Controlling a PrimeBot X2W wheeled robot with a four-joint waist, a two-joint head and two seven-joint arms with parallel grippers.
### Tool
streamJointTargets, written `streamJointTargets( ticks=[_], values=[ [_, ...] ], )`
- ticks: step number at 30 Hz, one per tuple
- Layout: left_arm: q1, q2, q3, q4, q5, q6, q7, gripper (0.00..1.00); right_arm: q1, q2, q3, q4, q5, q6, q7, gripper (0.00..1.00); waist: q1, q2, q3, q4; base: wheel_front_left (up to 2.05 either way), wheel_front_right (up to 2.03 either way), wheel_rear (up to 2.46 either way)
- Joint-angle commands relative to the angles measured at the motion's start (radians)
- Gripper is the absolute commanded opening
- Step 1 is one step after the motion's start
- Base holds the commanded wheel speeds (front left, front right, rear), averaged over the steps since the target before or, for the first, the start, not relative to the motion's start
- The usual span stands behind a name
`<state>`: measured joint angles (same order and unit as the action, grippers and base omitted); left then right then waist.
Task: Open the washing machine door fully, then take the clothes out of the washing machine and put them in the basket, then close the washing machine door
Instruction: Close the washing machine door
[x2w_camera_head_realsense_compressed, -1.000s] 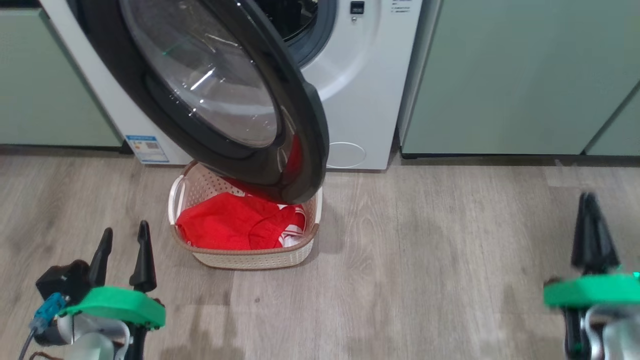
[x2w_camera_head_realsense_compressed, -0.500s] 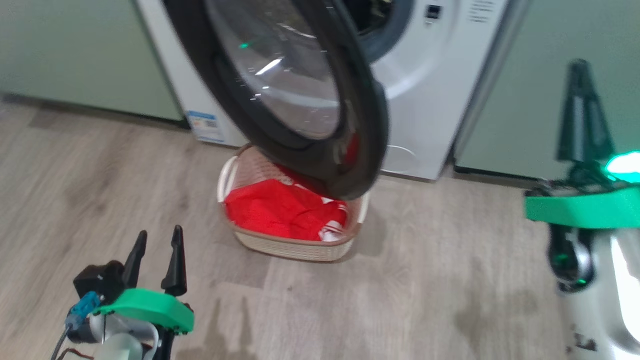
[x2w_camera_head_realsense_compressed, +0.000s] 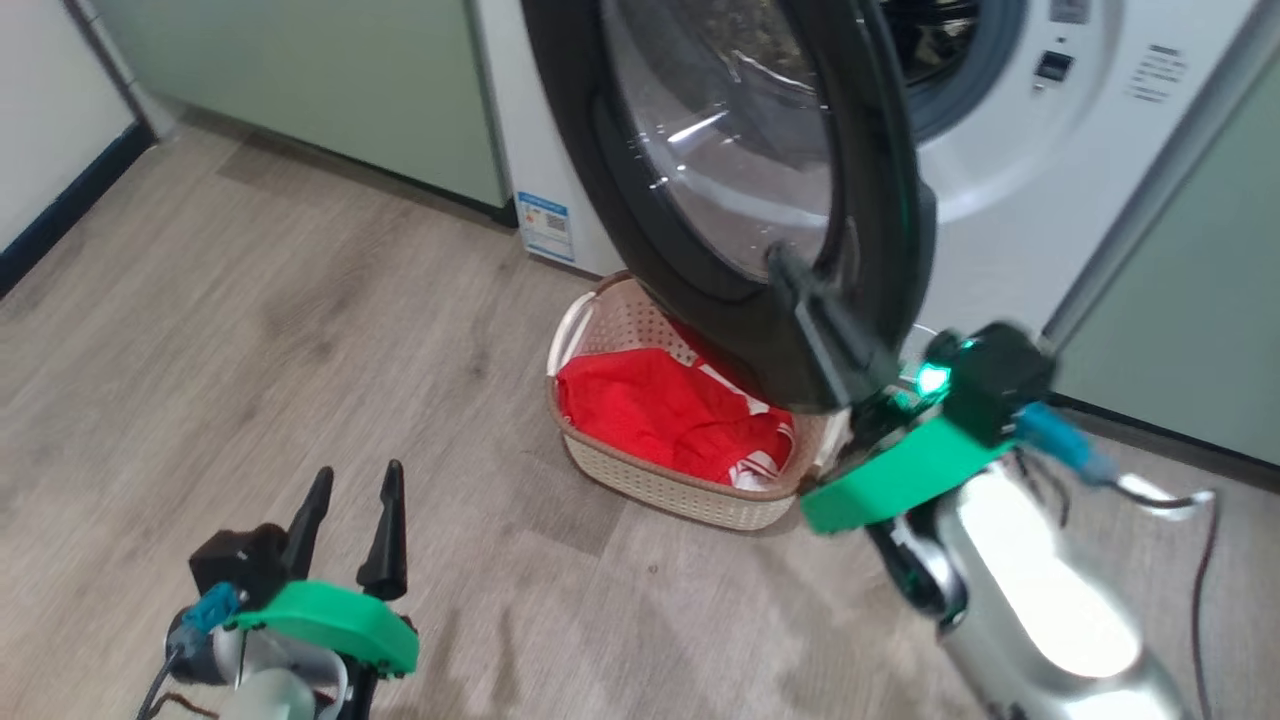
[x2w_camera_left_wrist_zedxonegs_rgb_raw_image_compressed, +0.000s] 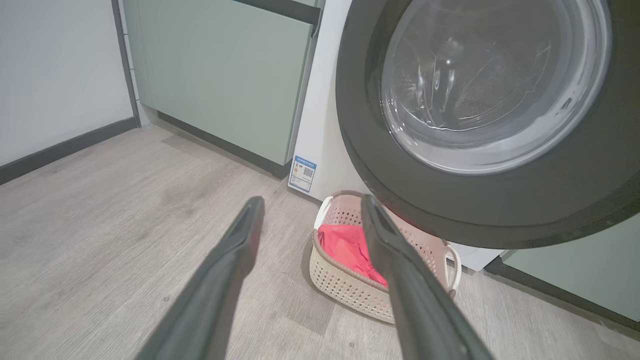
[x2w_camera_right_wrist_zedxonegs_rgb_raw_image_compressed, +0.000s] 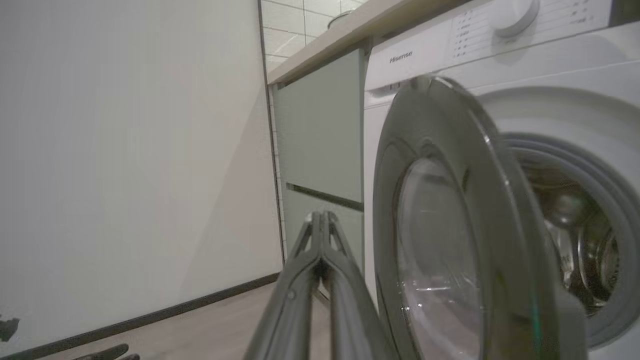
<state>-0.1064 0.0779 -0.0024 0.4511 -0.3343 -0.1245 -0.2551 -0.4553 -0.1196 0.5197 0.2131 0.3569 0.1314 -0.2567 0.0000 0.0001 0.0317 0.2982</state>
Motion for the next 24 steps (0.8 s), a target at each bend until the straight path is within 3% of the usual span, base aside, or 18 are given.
streamJointTargets(
  ticks=[1, 6, 11, 24],
  values=[
    [-0.051, 0.004, 0.026, -0.028, 0.008, -0.006, -0.007, 1.00, -0.017, 0.017, 0.025, 0.013, 0.006, -0.001, -0.005, 0.00, 0.0000, -0.0001, 0.004, 0.012, 0.00, 0.00, 0.00],
    [-0.050, -0.004, 0.031, -0.031, 0.007, -0.006, -0.007, 1.00, -0.029, 0.038, 0.053, 0.183, 0.018, -0.001, -0.005, 0.00, 0.0000, -0.0001, 0.026, 0.010, 0.00, 0.00, 0.00],
    [-0.065, -0.014, 0.024, -0.035, 0.005, -0.006, -0.007, 1.00, -0.071, 0.053, -0.001, 0.296, 0.022, -0.001, -0.005, 0.00, 0.0000, -0.0001, 0.061, -0.002, 0.00, 0.00, 0.00],
    [-0.107, -0.027, -0.002, -0.036, -0.020, -0.006, -0.007, 1.00, -0.205, 0.069, -0.195, 0.351, -0.013, -0.001, -0.005, 0.00, 0.0000, -0.0001, 0.186, -0.060, 0.00, 0.00, 0.00]
  ],
)
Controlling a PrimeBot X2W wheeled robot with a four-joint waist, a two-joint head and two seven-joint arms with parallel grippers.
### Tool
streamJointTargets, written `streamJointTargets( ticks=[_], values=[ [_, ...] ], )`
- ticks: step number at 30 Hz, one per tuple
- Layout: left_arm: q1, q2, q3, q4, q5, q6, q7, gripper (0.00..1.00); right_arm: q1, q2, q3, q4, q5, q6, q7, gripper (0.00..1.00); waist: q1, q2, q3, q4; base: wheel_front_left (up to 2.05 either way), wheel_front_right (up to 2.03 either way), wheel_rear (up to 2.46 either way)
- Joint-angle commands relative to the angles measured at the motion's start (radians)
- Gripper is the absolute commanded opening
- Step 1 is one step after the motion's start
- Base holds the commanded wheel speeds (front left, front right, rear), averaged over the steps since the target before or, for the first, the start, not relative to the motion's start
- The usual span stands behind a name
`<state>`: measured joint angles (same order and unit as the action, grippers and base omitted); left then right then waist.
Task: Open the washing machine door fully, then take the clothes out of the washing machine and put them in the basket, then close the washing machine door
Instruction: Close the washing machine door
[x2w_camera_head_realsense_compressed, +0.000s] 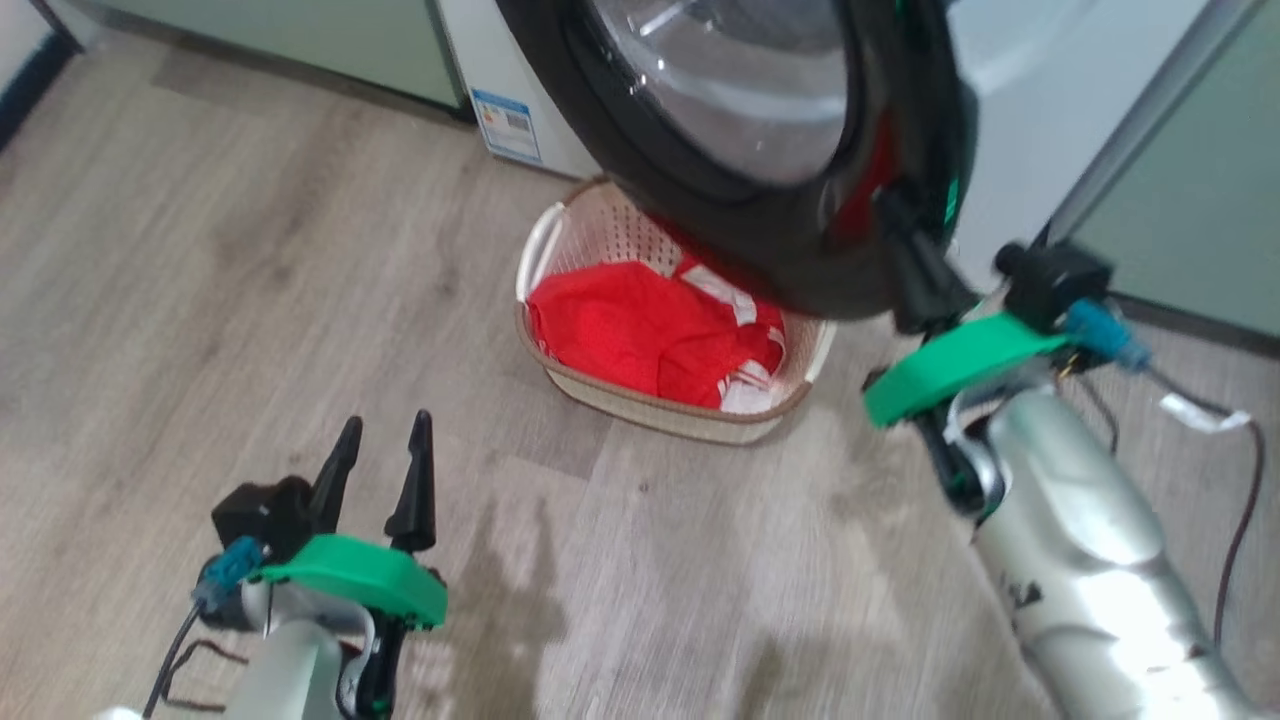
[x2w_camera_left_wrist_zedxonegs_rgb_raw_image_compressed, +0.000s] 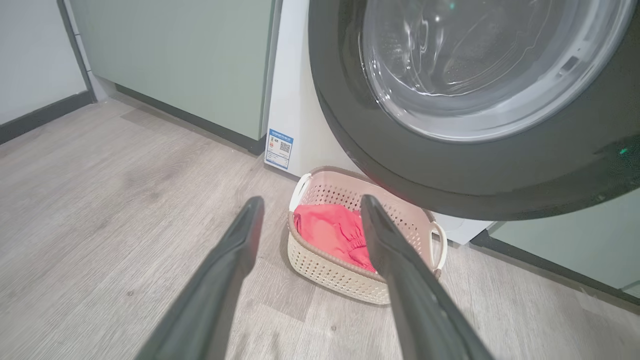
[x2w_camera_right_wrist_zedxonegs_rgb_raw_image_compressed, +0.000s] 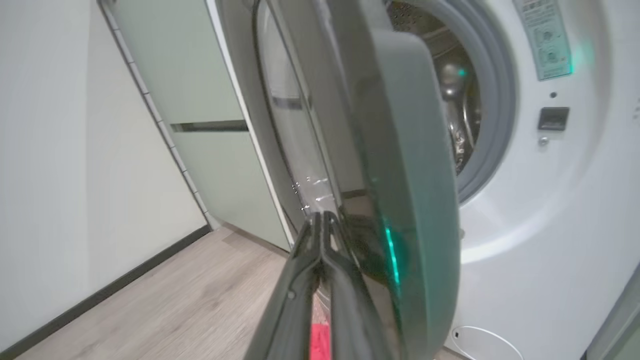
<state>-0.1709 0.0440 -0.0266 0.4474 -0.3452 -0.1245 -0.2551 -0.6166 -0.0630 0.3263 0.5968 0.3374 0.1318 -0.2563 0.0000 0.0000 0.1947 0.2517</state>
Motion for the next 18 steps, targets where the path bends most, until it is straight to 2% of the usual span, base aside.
streamJointTargets(
  ticks=[1, 18],
  values=[
    [-0.047, 0.007, 0.017, -0.034, -0.014, -0.006, -0.007, 1.00, -0.058, 0.012, -0.016, -0.028, 0.008, -0.001, -0.006, 0.00, 0.0000, 0.0000, 0.034, -0.016, 0.00, 0.00, 0.00],
    [-0.141, 0.006, -0.046, -0.037, -0.056, -0.006, -0.007, 1.00, -0.451, 0.002, -0.260, 0.196, -0.075, -0.001, -0.006, 0.00, 0.0000, 0.0000, 0.205, -0.004, 0.00, 0.00, 0.00]
  ],
)
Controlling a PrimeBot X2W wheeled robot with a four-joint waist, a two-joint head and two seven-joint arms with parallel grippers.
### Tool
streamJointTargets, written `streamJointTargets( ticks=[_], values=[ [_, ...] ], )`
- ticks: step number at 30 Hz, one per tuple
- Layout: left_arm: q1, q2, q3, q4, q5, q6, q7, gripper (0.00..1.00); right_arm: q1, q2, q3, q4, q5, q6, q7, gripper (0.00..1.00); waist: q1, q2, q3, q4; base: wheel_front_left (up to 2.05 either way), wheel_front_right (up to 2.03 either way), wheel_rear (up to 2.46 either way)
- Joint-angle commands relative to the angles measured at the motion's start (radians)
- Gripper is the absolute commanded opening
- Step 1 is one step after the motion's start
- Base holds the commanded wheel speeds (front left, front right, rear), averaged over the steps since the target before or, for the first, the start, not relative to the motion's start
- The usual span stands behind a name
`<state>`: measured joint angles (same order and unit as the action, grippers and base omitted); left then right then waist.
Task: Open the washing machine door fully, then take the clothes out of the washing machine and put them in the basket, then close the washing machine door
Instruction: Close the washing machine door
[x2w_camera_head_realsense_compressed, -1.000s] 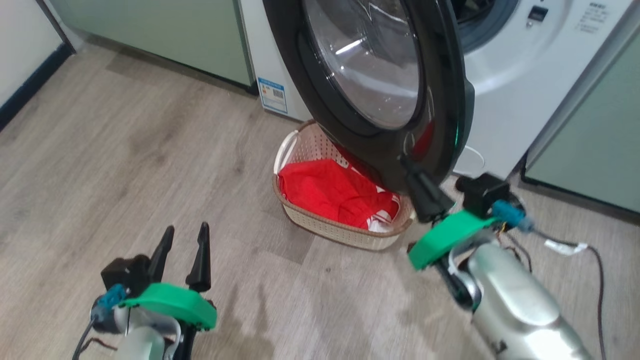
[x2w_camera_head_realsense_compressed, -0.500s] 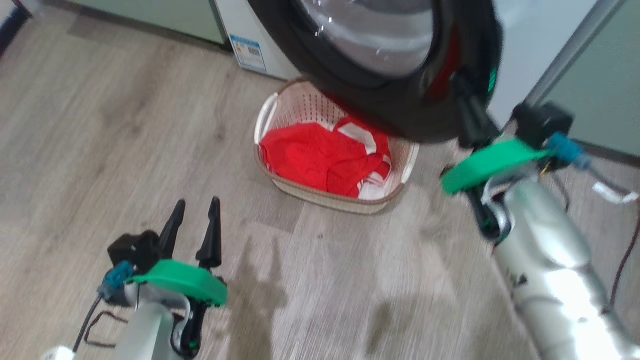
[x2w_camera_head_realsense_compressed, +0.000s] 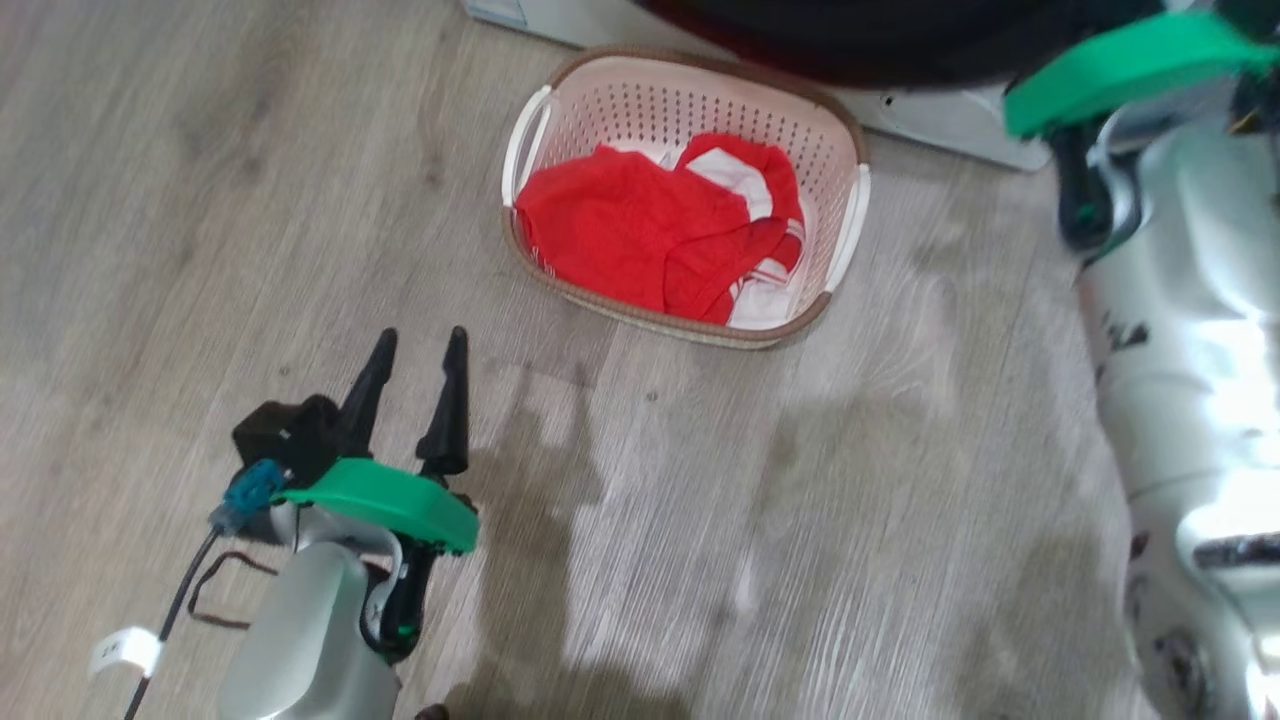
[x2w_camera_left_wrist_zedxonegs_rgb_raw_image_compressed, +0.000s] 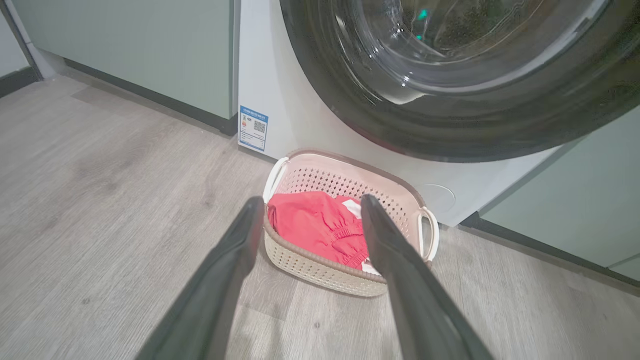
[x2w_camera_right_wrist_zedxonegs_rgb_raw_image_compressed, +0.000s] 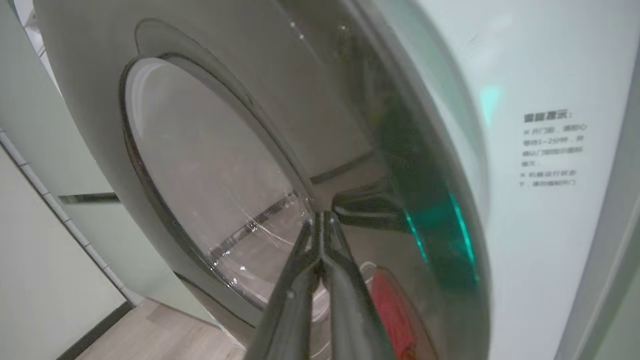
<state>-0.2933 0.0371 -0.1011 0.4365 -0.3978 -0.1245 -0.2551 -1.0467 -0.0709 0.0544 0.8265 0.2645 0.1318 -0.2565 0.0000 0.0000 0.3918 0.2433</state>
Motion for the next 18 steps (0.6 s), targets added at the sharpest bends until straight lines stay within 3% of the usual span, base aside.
streamJointTargets(
  ticks=[1, 11, 18],
  values=[
    [-0.023, 0.013, 0.024, -0.026, -0.006, -0.006, -0.007, 1.00, -0.043, 0.005, 0.001, -0.017, 0.001, -0.001, -0.005, 0.00, 0.0000, 0.0000, 0.015, 0.007, 0.00, 0.00, 0.00],
    [-0.057, 0.013, -0.001, -0.032, -0.033, -0.006, -0.007, 1.00, -0.234, -0.066, -0.049, 0.132, -0.021, -0.001, -0.005, 0.00, 0.0000, 0.0000, 0.069, 0.021, 0.00, 0.00, 0.00],
    [-0.065, 0.013, -0.001, -0.030, -0.036, -0.006, -0.007, 1.00, -0.301, -0.075, -0.105, 0.177, -0.034, -0.001, -0.005, 0.00, 0.0000, 0.0000, 0.077, 0.023, 0.00, 0.00, 0.00]
  ],
)
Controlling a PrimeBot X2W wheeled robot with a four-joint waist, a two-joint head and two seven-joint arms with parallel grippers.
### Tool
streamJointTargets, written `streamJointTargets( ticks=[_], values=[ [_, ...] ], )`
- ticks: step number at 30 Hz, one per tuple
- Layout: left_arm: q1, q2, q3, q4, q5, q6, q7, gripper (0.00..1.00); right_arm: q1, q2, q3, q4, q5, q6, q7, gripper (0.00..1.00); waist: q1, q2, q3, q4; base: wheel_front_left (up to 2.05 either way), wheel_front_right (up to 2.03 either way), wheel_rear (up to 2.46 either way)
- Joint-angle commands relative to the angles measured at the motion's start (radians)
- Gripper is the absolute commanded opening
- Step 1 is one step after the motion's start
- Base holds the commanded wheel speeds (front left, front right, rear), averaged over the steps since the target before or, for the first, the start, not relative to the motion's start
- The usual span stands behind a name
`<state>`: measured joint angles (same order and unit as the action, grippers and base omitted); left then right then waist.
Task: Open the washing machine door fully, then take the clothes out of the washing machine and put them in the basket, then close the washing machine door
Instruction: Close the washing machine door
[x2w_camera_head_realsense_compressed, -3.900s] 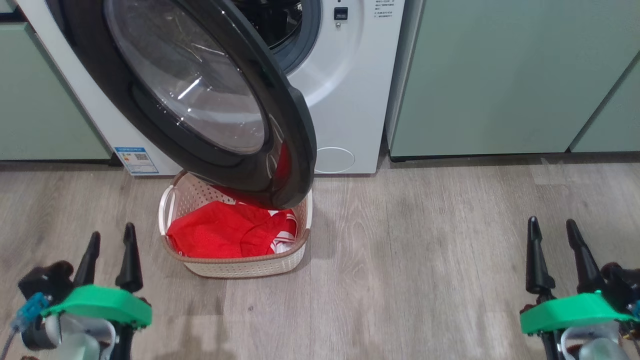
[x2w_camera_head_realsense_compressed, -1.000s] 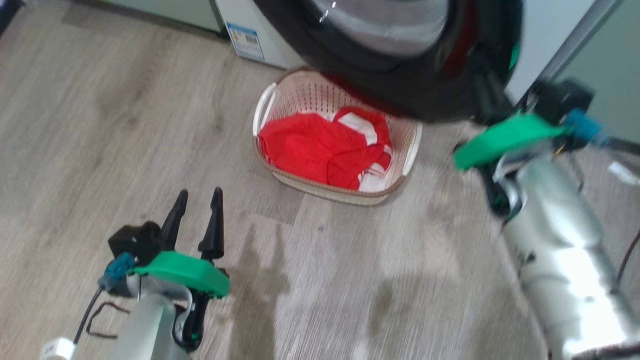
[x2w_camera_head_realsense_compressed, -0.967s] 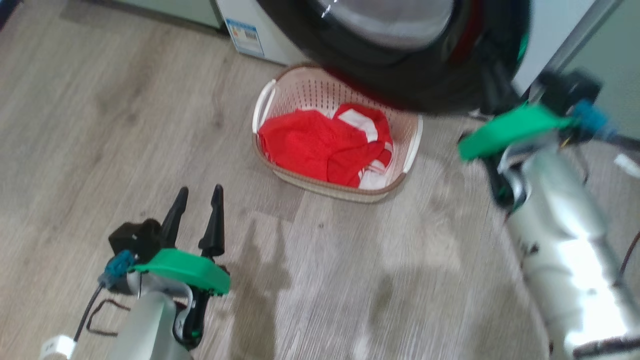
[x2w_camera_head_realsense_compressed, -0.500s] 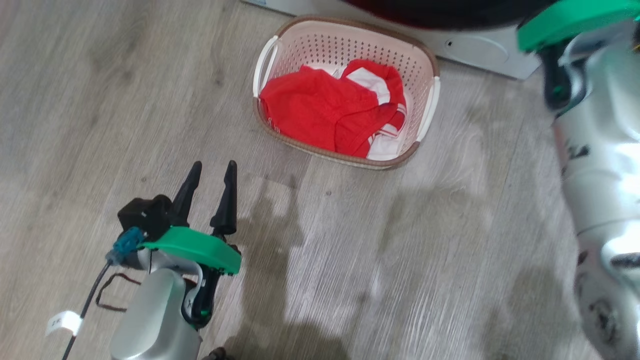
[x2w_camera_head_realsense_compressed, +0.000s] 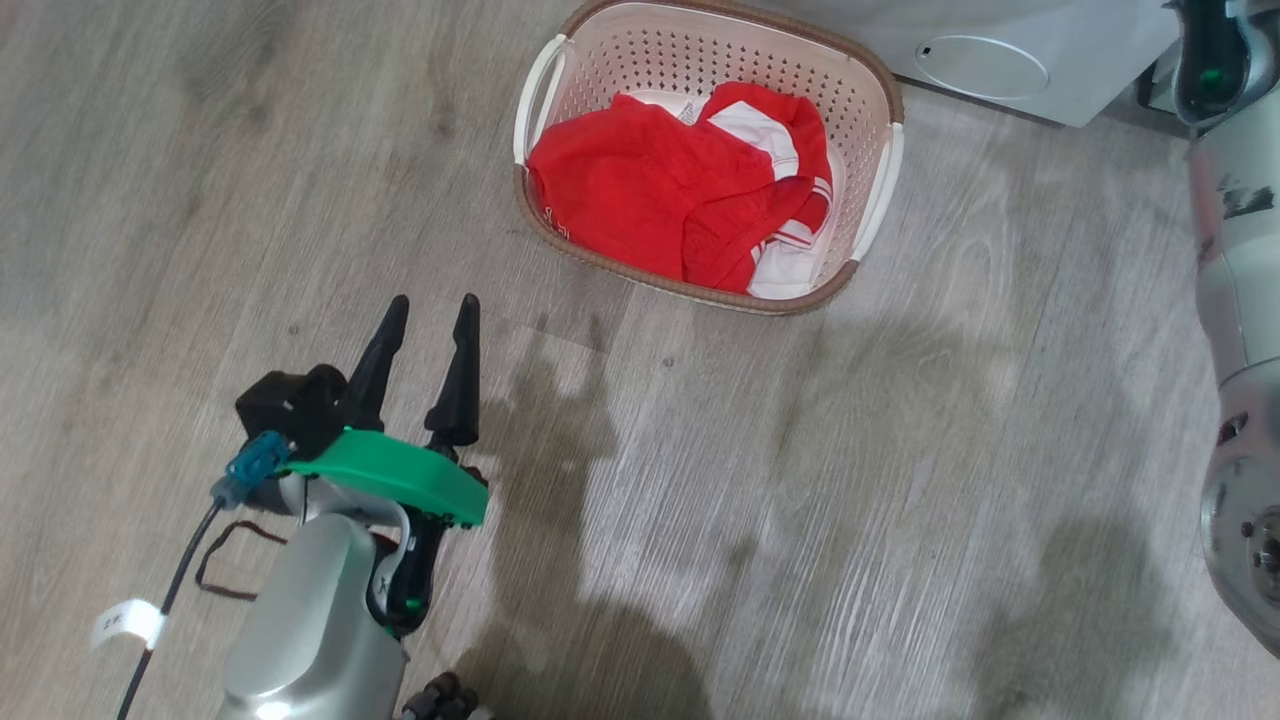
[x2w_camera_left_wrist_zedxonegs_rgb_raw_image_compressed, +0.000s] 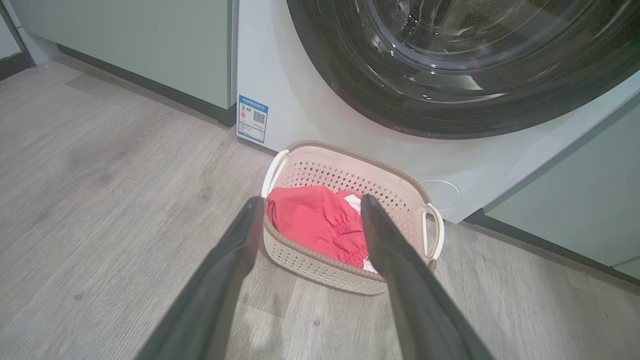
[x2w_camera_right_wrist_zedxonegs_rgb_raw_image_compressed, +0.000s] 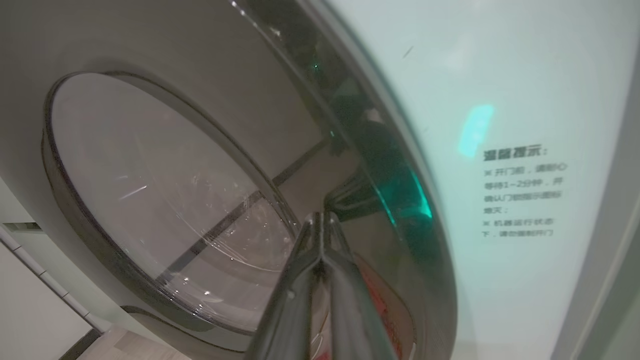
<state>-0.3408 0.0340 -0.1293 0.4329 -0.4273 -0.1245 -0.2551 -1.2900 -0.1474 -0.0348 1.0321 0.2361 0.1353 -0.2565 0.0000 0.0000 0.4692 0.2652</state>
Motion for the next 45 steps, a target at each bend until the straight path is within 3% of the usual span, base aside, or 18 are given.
streamJointTargets(
  ticks=[1, 7, 19, 20, 21, 22, 29, 40, 45],
  values=[
    [-0.018, 0.016, 0.027, -0.026, -0.006, -0.006, -0.007, 1.00, -0.063, 0.000, -0.021, -0.026, -0.008, -0.005, -0.005, 0.00, 0.0000, 0.0000, -0.001, 0.002, 0.00, 0.00, 0.00],
    [-0.014, 0.016, 0.027, -0.024, -0.004, -0.006, -0.007, 1.00, -0.055, 0.023, -0.043, -0.026, -0.011, -0.005, -0.005, 0.00, 0.0000, 0.0000, -0.018, 0.004, 0.00, 0.00, 0.00],
    [0.051, 0.016, 0.098, -0.006, 0.036, -0.006, -0.007, 1.00, 0.167, 0.085, 0.076, -0.112, 0.030, -0.005, -0.005, 0.00, 0.0000, 0.0000, -0.169, -0.039, 0.00, 0.00, 0.00],
    [0.065, 0.016, 0.118, -0.003, 0.057, -0.006, -0.007, 1.00, 0.230, 0.091, 0.101, -0.131, 0.055, -0.005, -0.005, 0.11, 0.0000, 0.0000, -0.210, -0.054, 0.00, 0.00, 0.00],
    [0.072, 0.016, 0.130, 0.000, 0.068, -0.006, -0.007, 1.00, 0.262, 0.093, 0.111, -0.141, 0.071, -0.005, -0.005, 0.42, 0.0000, 0.0000, -0.229, -0.062, 0.00, 0.00, 0.00],
    [0.079, 0.017, 0.144, 0.006, 0.078, -0.006, -0.007, 1.00, 0.295, 0.094, 0.120, -0.151, 0.089, -0.005, -0.005, 1.00, 0.0000, 0.0000, -0.251, -0.072, 0.00, 0.00, 0.00],
    [0.101, 0.063, 0.213, 0.033, 0.116, -0.006, -0.007, 1.00, 0.504, 0.097, 0.191, -0.228, 0.177, -0.005, -0.005, 1.00, 0.0000, 0.0000, -0.369, -0.153, 0.00, 0.00, 0.00],
    [0.098, 0.082, 0.238, 0.053, 0.161, -0.006, -0.007, 1.00, 0.772, 0.096, 0.041, -0.387, 0.116, -0.005, -0.005, 1.00, 0.0000, 0.0000, -0.462, -0.280, 0.00, 0.00, 0.00],
    [0.114, 0.087, 0.231, 0.067, 0.155, -0.006, -0.007, 1.00, 0.883, 0.097, 0.026, -0.504, 0.086, -0.005, -0.005, 1.00, 0.0000, 0.0000, -0.487, -0.330, 0.00, 0.00, 0.00]
  ],
)
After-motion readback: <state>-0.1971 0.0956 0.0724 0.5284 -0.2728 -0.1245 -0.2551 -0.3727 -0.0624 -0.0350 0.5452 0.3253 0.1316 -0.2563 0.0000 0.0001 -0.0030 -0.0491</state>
